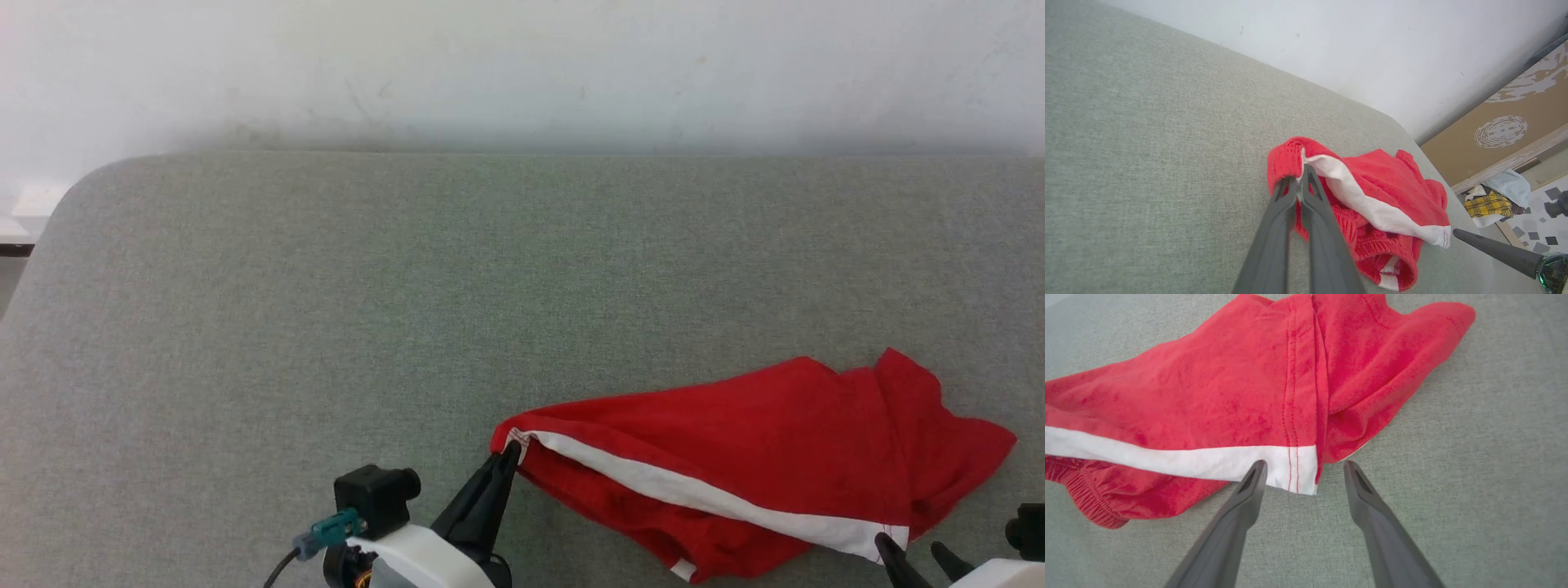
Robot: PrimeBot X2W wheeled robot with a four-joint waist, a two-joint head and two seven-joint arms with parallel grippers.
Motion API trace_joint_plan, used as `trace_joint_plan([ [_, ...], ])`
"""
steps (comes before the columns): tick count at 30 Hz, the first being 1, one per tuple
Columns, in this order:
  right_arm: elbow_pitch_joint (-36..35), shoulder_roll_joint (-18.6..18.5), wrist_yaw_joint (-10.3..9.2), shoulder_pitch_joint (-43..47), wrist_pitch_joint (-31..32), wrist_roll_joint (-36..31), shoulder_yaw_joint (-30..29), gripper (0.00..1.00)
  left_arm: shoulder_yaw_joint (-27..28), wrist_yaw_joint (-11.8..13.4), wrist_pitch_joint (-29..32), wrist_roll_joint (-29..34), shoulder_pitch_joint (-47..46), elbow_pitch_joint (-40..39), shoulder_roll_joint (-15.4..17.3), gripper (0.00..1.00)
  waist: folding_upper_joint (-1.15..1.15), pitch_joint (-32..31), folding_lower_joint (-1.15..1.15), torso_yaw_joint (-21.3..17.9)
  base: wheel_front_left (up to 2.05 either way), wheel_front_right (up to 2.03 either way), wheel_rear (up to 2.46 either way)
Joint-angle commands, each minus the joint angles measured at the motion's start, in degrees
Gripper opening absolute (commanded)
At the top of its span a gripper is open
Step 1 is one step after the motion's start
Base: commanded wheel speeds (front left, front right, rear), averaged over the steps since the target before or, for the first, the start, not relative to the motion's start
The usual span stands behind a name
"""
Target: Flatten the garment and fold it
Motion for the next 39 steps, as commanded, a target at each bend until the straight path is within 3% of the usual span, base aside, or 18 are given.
trace_joint_plan([
  [1, 0.8, 0.2, -0.04, -0.9, 0.1, 0.1, 0.0, 1.00, -0.1, 0.2, -0.1, 0.3, -0.3, 0.1, 0.3, 0.00, 0.00, 0.1, 0.00, 0.2, 0.00, 0.00, 0.00],
  [17, 8.6, 0.3, -0.04, -4.9, -1.5, 1.7, 1.8, 1.00, -1.0, 0.5, -0.2, 0.4, -1.3, -0.2, 0.3, 0.00, 0.00, 1.7, 0.00, 1.3, 0.00, 0.00, 0.00],
  [18, 8.9, 0.3, -0.04, -5.1, -1.6, 1.7, 1.8, 0.47, -1.0, 0.5, -0.1, 0.4, -1.4, -0.2, 0.3, 0.00, 0.00, 1.8, 0.00, 1.4, 0.00, 0.00, 0.00],
  [19, 9.1, 0.3, -0.04, -5.3, -1.7, 1.6, 1.9, 0.17, -1.0, 0.5, -0.1, 0.4, -1.5, -0.2, 0.4, 0.00, 0.00, 1.9, 0.00, 1.4, 0.00, 0.00, 0.00],
  [20, 9.3, 0.3, -0.04, -5.4, -1.8, 1.6, 1.9, 0.00, -1.0, 0.6, -0.1, 0.4, -1.6, -0.2, 0.4, 0.00, 0.00, 2.0, 0.00, 1.5, 0.00, 0.00, 0.00],
  [29, 5.0, 0.3, -0.04, -4.5, -0.6, 2.3, 1.6, 0.00, -0.7, 1.1, -0.6, 0.4, -1.2, 0.4, 1.2, 0.00, 0.00, 0.3, 0.00, 1.0, 0.00, 0.00, 0.00],
  [39, -6.5, -0.6, -0.04, -6.4, 6.3, 10.4, -1.2, 0.00, 0.4, 1.7, -1.7, 1.0, -2.3, -1.7, 2.4, 0.00, 0.00, -1.9, 0.00, 0.4, 0.00, 0.00, 0.00],
])
